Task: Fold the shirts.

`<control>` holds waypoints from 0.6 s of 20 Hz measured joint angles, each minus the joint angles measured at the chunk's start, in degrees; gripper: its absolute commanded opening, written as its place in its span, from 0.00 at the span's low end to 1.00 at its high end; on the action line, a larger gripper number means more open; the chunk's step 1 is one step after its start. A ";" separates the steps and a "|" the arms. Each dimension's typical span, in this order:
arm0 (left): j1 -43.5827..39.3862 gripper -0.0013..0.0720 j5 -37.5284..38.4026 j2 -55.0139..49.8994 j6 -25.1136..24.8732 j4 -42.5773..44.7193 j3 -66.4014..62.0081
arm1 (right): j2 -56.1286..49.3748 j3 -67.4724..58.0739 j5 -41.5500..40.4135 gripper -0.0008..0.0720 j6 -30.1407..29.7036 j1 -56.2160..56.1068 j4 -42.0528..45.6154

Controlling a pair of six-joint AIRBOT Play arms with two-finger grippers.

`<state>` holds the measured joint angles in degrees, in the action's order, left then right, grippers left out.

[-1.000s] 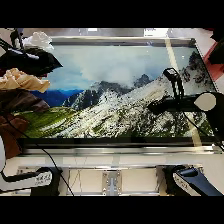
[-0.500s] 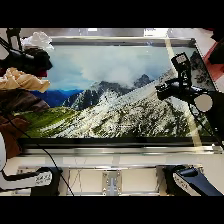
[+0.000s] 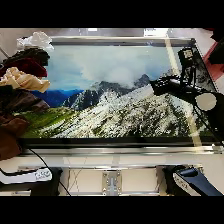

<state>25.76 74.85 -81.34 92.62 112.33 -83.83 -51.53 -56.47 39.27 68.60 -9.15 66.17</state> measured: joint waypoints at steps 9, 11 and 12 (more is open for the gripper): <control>19.04 1.00 1.77 -7.76 3.37 -5.73 3.54 | 0.00 -0.02 7.39 0.88 10.67 0.00 -3.72; 21.16 1.00 3.80 -9.51 6.08 -8.61 3.63 | 0.00 0.00 7.74 0.88 12.00 0.00 -3.91; 22.03 1.00 4.72 -10.21 7.63 -10.03 3.65 | 0.00 0.00 7.89 0.88 12.55 0.00 -3.93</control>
<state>47.79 79.57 -91.55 100.25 102.30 -80.18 -51.53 -56.47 47.16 81.14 -9.15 62.24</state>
